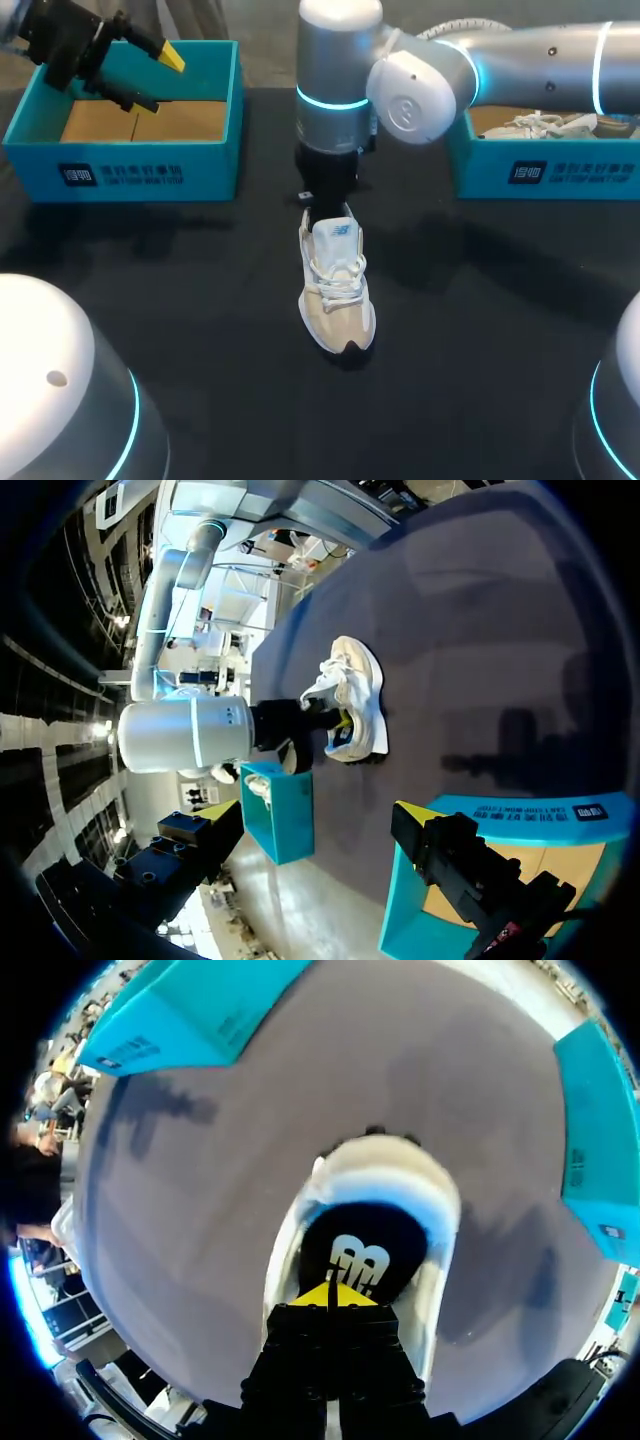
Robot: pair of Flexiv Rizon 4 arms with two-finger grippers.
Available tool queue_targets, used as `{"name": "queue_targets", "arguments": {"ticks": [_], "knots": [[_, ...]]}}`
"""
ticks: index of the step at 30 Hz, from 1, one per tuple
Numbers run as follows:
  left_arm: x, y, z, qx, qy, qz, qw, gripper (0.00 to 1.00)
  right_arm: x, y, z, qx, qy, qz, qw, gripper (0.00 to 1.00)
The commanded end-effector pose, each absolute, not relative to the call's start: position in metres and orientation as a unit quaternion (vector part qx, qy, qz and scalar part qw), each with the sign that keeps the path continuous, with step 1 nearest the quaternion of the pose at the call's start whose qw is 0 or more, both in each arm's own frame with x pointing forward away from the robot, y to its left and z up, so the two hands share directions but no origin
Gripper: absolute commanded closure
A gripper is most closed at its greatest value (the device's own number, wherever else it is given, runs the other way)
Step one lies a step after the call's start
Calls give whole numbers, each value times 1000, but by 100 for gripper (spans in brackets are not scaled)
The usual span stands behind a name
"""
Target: Take the shoe out of the shoebox, open the shoe tongue, remove and reinsert the insole, then place the shoe into the shoebox
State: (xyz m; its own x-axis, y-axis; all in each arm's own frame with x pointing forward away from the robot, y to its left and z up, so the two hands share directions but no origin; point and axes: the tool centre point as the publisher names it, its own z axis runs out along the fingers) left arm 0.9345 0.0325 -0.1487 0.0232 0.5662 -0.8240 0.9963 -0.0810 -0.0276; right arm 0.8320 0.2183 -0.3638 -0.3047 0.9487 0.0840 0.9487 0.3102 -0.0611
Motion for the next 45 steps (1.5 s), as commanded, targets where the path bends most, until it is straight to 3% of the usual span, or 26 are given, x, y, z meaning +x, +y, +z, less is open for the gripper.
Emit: {"name": "queue_targets", "arguments": {"ticks": [1, 14, 25, 45], "knots": [[934, 33, -148, 647, 605, -350, 306, 0, 836, 217, -361, -588, -808, -3, 44, 100], [934, 33, -148, 647, 605, -350, 306, 0, 840, 217, -397, -603, -797, -1, 42, 100], [934, 33, -148, 647, 605, -350, 306, 0, 844, 219, -368, -600, -800, -8, 22, 100], [934, 33, -148, 647, 605, -350, 306, 0, 867, 225, -397, -616, -787, 20, 14, 100]]}}
